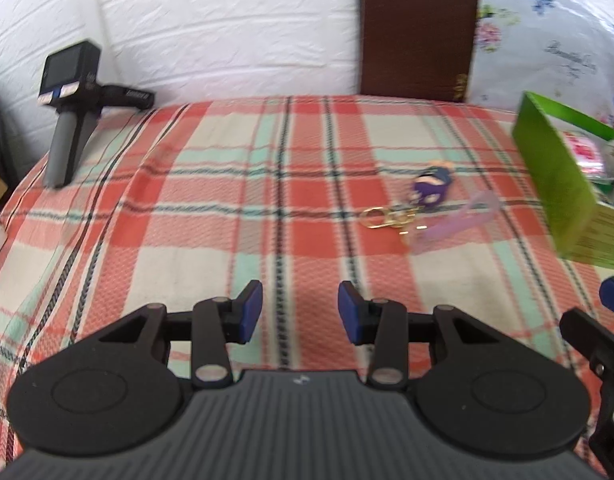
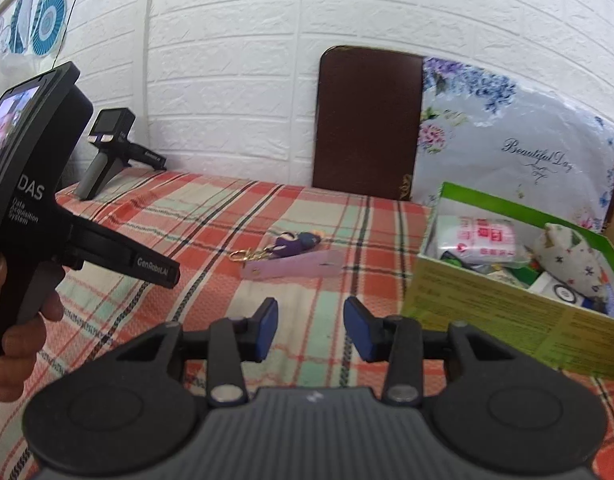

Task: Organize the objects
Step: 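Move the right gripper toward the purple keychain with pink strap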

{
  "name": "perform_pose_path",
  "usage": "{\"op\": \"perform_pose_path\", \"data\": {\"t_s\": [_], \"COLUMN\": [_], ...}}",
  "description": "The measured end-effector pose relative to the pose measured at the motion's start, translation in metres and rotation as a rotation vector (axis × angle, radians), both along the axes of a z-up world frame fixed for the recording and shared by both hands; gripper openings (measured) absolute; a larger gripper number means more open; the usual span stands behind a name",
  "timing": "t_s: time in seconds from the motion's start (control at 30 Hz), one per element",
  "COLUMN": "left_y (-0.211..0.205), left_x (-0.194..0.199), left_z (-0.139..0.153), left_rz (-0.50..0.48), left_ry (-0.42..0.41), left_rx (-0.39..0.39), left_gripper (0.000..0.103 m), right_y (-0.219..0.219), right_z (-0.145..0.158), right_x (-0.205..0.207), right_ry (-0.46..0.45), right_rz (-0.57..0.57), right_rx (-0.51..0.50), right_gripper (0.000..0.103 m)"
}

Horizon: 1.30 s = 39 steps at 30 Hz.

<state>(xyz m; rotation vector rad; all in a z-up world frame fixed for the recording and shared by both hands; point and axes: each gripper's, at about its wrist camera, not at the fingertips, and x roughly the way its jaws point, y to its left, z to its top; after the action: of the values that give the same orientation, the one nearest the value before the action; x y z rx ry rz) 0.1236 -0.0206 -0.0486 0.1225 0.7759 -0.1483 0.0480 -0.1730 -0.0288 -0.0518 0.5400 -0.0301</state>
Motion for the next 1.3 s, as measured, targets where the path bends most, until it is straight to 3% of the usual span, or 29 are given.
{"op": "perform_pose_path", "data": {"t_s": [0.2,0.37,0.4,0.57,0.7,0.77,0.83,0.93,1.1,1.3], "left_y": [0.019,0.026,0.028,0.034,0.037,0.038,0.039,0.04,0.039,0.033], "left_x": [0.014,0.019,0.02,0.023,0.024,0.024,0.024,0.024,0.022,0.01], "left_z": [-0.01,-0.009,-0.009,-0.01,-0.009,-0.01,-0.01,-0.01,-0.01,-0.009], "left_rz": [0.043,0.061,0.067,0.083,0.091,0.093,0.094,0.095,0.101,0.08], "left_ry": [0.023,0.009,0.009,0.005,0.007,0.006,0.006,0.005,0.008,0.025], "left_rx": [-0.007,0.002,-0.001,-0.001,-0.004,-0.004,-0.003,-0.001,0.003,0.0], "left_gripper": [0.044,0.049,0.049,0.05,0.051,0.052,0.052,0.052,0.052,0.053], "right_y": [0.002,-0.001,-0.002,0.0,0.015,0.023,0.03,0.036,0.037,0.03], "right_z": [-0.012,-0.022,-0.024,-0.042,-0.045,-0.047,-0.046,-0.044,-0.043,-0.045], "right_x": [0.037,0.083,0.095,0.142,0.158,0.163,0.163,0.162,0.14,0.067], "right_ry": [0.066,0.094,0.106,0.193,0.169,0.163,0.141,0.134,0.129,0.129], "right_rz": [0.012,-0.005,-0.008,-0.006,-0.009,-0.004,0.031,0.064,0.122,0.215], "right_rx": [0.075,0.097,0.11,0.156,0.111,0.075,0.044,0.017,0.021,0.054], "right_gripper": [0.045,0.074,0.085,0.09,0.091,0.083,0.047,0.029,0.028,0.028]}}
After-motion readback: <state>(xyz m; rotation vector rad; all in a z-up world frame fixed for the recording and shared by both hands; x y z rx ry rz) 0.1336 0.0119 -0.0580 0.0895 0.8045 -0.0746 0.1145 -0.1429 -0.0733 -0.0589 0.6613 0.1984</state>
